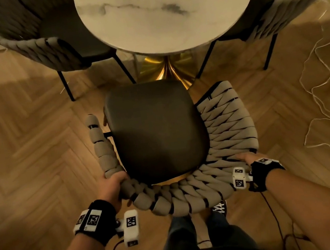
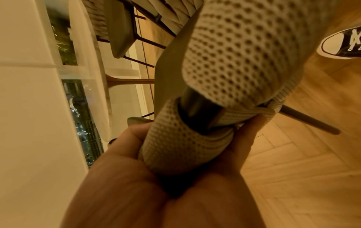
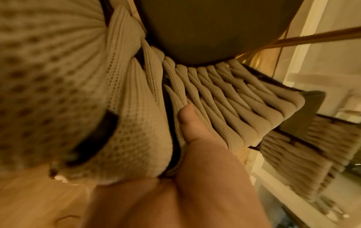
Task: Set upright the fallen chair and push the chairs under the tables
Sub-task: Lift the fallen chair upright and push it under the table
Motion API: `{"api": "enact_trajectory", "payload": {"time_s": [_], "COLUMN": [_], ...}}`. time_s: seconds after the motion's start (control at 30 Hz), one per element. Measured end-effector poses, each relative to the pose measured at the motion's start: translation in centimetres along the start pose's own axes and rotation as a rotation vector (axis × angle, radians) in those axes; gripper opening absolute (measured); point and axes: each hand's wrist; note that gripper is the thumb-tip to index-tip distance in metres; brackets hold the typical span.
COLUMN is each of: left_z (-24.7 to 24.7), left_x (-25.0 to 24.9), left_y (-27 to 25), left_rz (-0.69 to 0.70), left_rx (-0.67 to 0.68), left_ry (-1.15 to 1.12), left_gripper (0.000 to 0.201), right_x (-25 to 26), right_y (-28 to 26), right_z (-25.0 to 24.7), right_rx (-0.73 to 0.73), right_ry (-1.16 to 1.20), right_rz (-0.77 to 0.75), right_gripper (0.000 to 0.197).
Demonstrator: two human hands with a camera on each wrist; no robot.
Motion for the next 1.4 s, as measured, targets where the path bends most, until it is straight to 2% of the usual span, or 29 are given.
{"api": "enact_trajectory", "payload": {"time_s": [0.1,0.2,0.33,0.43,0.5,0.6,0.7,0.77,0.8,0.87,0.93,1.0,1.1,1.13,1.2,1.3,1.4], "left_z": [0.0,0.4,3.3,3.6,2.6,2.3,2.9,3.7,3.8,4.6,5.0,5.3,5.5,5.3,5.1,3.6,2.4], "left_x": [0.2,0.8,-0.6,0.0,1.7,1.9,1.6,1.9,2.7,3.5,3.6,2.8,1.9,1.3,0.4,0.1,-0.8], "left_y": [3.2,7.4,8.8,11.3,14.3,13.7,11.1,9.0,8.9,7.9,7.7,7.7,8.5,9.0,10.7,15.5,19.4], "left_rz": [-0.052,-0.106,-0.078,-0.095,-0.117,-0.156,-0.127,-0.124,-0.139,-0.148,-0.156,-0.187,-0.166,-0.144,-0.105,-0.048,-0.026], "left_rx": [-0.006,0.029,0.086,0.047,0.017,0.008,0.007,0.003,0.002,-0.012,-0.047,-0.062,-0.080,-0.097,-0.116,-0.112,-0.137], "left_ry": [-0.028,-0.013,0.067,0.116,0.103,0.105,-0.008,-0.074,-0.092,-0.110,-0.069,-0.053,-0.050,-0.036,-0.023,0.035,0.084], "left_gripper": [0.057,0.069,0.058,0.054,0.061,0.054,0.041,0.049,0.057,0.073,0.087,0.078,0.072,0.073,0.078,0.098,0.113], "right_x": [0.3,0.3,-0.6,-1.6,-1.8,-2.2,-5.8,-6.8,-6.3,-4.3,-4.2,-3.8,-3.1,-2.3,-0.7,2.1,3.8], "right_y": [0.0,-0.2,0.0,0.5,0.7,1.2,6.0,5.9,4.1,0.0,0.3,0.3,0.8,0.7,0.2,0.3,0.3], "right_z": [-0.4,-1.2,-2.0,-1.6,-1.5,-1.5,-1.5,-0.2,0.6,2.0,2.3,2.5,2.9,3.0,3.5,4.8,6.2], "right_rx": [-0.091,-0.140,-0.189,-0.225,-0.220,-0.160,-0.006,0.032,0.028,-0.081,-0.094,-0.096,-0.028,0.000,0.056,0.106,0.087], "right_ry": [0.070,0.124,0.139,0.133,0.156,0.259,0.489,0.636,0.664,0.623,0.652,0.699,0.710,0.701,0.718,0.733,0.720], "right_rz": [-0.064,-0.082,-0.091,-0.106,-0.147,-0.170,-0.182,-0.175,-0.167,-0.174,-0.192,-0.198,-0.178,-0.191,-0.248,-0.254,-0.240], "right_gripper": [0.089,0.080,0.079,0.079,0.073,0.065,0.088,0.098,0.095,0.085,0.080,0.080,0.103,0.104,0.090,0.085,0.080]}}
Point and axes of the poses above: each hand's wrist, its own y-axis towards the middle knuckle, its own z-axis out of the palm, x = y × z, and after that the axes turned 9 degrees about x, right-handed
